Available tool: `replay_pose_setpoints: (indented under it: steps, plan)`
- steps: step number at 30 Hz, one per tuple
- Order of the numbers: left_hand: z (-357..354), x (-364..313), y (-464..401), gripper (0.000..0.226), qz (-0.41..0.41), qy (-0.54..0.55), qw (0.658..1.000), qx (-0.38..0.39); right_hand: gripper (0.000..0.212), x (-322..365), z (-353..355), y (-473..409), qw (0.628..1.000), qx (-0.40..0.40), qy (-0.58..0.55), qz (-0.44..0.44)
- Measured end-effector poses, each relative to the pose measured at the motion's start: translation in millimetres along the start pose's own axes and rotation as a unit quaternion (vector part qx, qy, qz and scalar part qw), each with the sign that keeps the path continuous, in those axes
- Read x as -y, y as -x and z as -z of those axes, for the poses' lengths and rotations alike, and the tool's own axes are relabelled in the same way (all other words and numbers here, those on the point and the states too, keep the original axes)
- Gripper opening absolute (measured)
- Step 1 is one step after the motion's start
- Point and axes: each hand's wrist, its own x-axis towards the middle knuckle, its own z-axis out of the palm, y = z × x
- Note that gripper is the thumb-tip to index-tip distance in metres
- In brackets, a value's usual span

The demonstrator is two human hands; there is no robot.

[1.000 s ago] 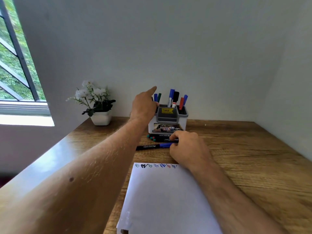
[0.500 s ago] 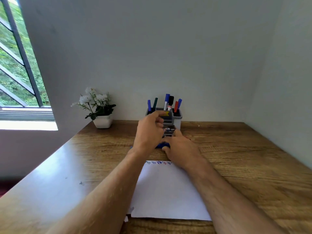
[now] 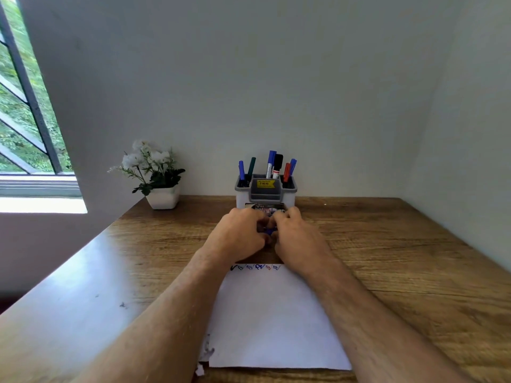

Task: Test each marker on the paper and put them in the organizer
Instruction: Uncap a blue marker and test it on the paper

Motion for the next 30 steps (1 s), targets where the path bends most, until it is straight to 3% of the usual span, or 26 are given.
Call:
replay_pose_setpoints:
  steps: [4,6,8,11,13,16,21,26,30]
  plan:
    - [-0.4,-0.3,0.5,0.025,-0.001,0.046,0.995,-0.09,0.039,-1.0,1.9,-0.9,0.99,-0.113,-0.081,0.04]
    - [1.7,-2.5,1.7,0.026,0.033,0.147,0.977,-0.15,0.048,1.3,5.8,-0.7,0.974,-0.175,-0.14,0.038]
    - [5.8,-5.1,2.0,0.025,0.083,0.323,0.928,-0.168,0.052,4.0,9.3,1.5,0.963,-0.203,-0.17,0.043]
    - [11.8,-8.8,3.3,0.017,0.126,0.531,0.826,-0.14,0.049,5.9,12.9,5.7,0.962,-0.203,-0.179,0.04]
    - [13.8,-10.1,4.3,0.018,0.122,0.608,0.775,-0.119,0.05,7.6,16.3,7.3,0.963,-0.198,-0.181,0.04]
    - [14.5,-11.1,5.4,0.02,0.101,0.667,0.734,-0.08,0.052,9.9,20.3,7.3,0.965,-0.186,-0.174,0.057]
    - [14.2,-11.8,6.3,0.026,0.087,0.689,0.718,-0.045,0.048,9.1,24.0,7.7,0.961,-0.191,-0.194,0.044]
    - [15.0,-12.9,5.5,0.029,0.098,0.695,0.706,-0.096,0.037,9.5,25.5,7.0,0.956,-0.214,-0.189,0.059]
    - [16.5,-8.4,6.0,0.03,0.091,0.694,0.705,-0.115,0.028,8.6,21.8,7.3,0.97,-0.172,-0.161,0.061]
